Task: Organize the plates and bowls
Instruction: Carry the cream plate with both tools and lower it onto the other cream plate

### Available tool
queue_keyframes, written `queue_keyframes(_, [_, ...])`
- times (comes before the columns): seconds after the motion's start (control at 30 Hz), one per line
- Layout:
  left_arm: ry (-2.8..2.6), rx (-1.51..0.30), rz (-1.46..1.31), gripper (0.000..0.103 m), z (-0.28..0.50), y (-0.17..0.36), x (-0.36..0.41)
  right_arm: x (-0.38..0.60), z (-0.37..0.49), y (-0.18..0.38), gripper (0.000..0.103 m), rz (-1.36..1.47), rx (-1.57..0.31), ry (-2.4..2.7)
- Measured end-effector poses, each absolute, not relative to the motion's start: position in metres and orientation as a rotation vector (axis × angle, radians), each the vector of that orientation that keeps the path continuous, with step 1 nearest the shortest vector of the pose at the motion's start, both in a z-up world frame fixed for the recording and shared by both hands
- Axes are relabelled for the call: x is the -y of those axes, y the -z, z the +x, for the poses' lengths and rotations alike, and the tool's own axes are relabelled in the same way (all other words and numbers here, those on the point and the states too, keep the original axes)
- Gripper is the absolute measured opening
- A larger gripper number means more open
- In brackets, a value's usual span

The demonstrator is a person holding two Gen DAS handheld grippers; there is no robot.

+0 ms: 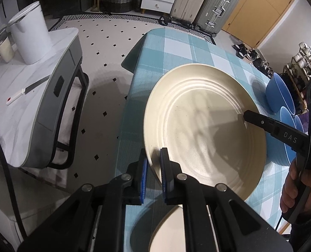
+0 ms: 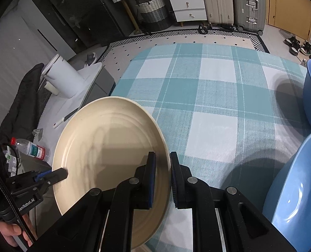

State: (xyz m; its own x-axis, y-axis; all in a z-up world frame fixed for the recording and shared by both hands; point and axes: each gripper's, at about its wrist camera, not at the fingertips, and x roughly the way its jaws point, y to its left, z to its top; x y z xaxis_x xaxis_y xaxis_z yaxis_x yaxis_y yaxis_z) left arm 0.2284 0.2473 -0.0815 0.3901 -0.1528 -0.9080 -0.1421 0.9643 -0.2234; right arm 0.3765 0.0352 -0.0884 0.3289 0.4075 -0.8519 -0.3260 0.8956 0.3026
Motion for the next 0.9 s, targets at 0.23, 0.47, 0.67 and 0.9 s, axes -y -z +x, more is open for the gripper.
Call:
queue_keyframes(0.23, [-0.011, -1.175, -0.295, 0.009, 0.203, 0.078, -0.247, -0.035, 0.353, 0.085, 0.013, 0.086, -1.140, -0.513])
queue_keyframes(0.47, [-0.021, -1.186, -0.292, 0.009, 0.180, 0.082, -0.241, -0.033, 0.327, 0.085, 0.013, 0.066, -1.130, -0.526])
queue_keyframes(0.67, [-0.025, -1.187, -0.298, 0.009, 0.161, 0.086, -0.237, -0.029, 0.306, 0.088, 0.013, 0.058, -1.134, -0.532])
queue_keyframes(0.9, [-0.029, -1.197, -0.301, 0.009, 0.135, 0.097, -0.230, -0.024, 0.281, 0.096, 0.013, 0.047, -1.135, -0.538])
